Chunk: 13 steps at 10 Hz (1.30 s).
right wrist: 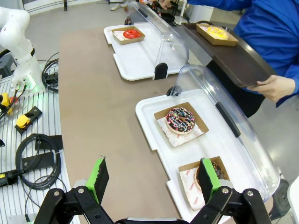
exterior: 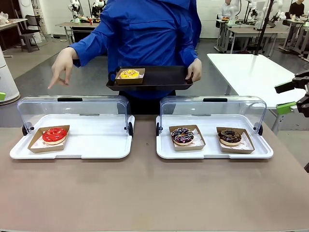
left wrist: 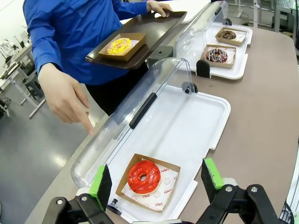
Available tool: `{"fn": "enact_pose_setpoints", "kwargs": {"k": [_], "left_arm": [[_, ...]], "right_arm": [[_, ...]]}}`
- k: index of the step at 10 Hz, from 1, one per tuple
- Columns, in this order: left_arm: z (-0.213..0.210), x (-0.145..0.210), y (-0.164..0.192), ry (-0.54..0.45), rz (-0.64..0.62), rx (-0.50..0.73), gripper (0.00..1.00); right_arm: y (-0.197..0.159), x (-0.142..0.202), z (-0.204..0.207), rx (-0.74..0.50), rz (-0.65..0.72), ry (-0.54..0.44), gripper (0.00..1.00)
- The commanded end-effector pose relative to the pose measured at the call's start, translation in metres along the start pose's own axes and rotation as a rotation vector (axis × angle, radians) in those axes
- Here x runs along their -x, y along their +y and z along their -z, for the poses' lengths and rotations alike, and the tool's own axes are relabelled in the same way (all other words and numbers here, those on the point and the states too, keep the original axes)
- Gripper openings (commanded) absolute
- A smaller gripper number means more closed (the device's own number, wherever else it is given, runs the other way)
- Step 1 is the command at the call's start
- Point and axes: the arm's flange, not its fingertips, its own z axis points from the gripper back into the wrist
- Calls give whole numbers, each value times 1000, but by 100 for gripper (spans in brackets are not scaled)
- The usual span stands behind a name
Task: Provide the desired donut to the person.
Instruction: Pick up and lift the Paper togo box containing the Donut pointed at by the person.
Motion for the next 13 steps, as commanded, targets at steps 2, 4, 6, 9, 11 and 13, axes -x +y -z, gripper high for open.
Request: {"fn": "enact_pose_setpoints", "kwargs": {"k": [2, 4, 6, 9, 11, 13], "left_arm": [[0, -1, 0, -3, -11, 0, 100], [0, -1, 0, -3, -11, 0, 100], [0, -1, 0, -3, -11, 0, 100], [0, -1, 0, -3, -11, 0, 100], [0, -1, 0, -3, -11, 0, 100], [0, -1, 0, -3, -11, 0, 100]], "right_arm": [[-3, 0, 2, -11, -9, -29, 100], [-3, 0, 2, -11, -9, -29, 100], [-3, 0, 2, -11, -9, -29, 100], [-3, 0, 2, -11, -9, -29, 100], [-3, 0, 2, -11, -9, -29, 100], [-3, 0, 2, -11, -9, -29, 100]]}}
